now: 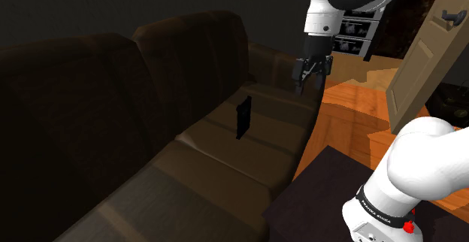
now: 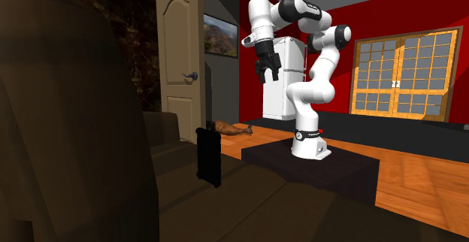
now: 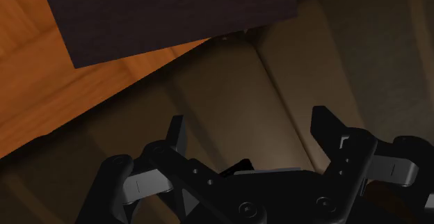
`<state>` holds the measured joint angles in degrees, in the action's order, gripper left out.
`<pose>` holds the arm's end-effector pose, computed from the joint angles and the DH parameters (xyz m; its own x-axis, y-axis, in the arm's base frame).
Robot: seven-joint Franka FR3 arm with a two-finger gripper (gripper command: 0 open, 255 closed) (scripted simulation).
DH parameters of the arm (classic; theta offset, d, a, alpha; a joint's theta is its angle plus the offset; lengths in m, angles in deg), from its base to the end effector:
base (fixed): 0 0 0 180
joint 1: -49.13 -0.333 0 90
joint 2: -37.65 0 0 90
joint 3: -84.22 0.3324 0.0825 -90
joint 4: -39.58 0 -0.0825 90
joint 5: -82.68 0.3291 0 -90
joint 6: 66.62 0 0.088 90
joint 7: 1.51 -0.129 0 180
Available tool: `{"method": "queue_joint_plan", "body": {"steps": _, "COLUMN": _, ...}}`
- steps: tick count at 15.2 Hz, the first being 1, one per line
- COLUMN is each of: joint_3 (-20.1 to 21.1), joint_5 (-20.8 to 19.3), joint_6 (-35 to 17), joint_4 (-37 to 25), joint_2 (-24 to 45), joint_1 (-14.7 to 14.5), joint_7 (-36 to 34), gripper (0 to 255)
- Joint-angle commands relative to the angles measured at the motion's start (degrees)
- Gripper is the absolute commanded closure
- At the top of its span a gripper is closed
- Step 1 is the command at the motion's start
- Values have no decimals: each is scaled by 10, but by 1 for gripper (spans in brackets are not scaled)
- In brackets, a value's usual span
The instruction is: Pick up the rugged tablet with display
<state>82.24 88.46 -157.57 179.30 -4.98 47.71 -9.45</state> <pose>0.2462 0.0079 0.5378 0.9829 -0.1369 -0.1233 -0.1503 -0.9828 -0.1072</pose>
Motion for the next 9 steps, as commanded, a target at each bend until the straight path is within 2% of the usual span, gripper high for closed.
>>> {"method": "queue_joint_plan", "body": {"steps": 1, "joint_3": 0, "joint_5": 0, "joint_6": 0, "joint_4": 0, "joint_2": 0, "joint_1": 0, "joint_7": 0, "gripper": 0}}
{"method": "queue_joint_plan", "body": {"steps": 9, "joint_3": 92, "joint_5": 23, "joint_6": -165, "joint_4": 0, "joint_2": 122, "joint_1": 21, "joint_7": -178, "gripper": 0}}
